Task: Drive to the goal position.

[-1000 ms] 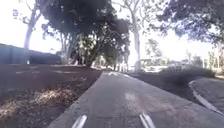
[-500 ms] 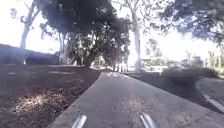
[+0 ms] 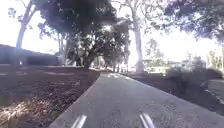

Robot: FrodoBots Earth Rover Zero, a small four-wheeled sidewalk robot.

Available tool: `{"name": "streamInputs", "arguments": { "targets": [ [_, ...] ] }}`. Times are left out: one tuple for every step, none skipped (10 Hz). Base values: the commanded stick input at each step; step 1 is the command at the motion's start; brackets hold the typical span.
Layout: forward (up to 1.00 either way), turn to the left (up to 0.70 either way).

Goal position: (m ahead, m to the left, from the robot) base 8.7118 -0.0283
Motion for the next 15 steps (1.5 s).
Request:
{"name": "streamInputs", "arguments": {
  "targets": [
    [1.00, 0.00],
    [1.00, 0.00],
    [1.00, 0.00],
    [1.00, 0.00],
    [1.00, 0.00],
    [1.00, 0.00],
    [1.00, 0.00],
    [1.00, 0.00],
    [1.00, 0.05],
    [1.00, 0.23],
    [1.00, 0.40],
    [1.00, 0.40],
    [1.00, 0.40],
    [1.00, 0.00],
    [1.00, 0.00]
  ]
}}
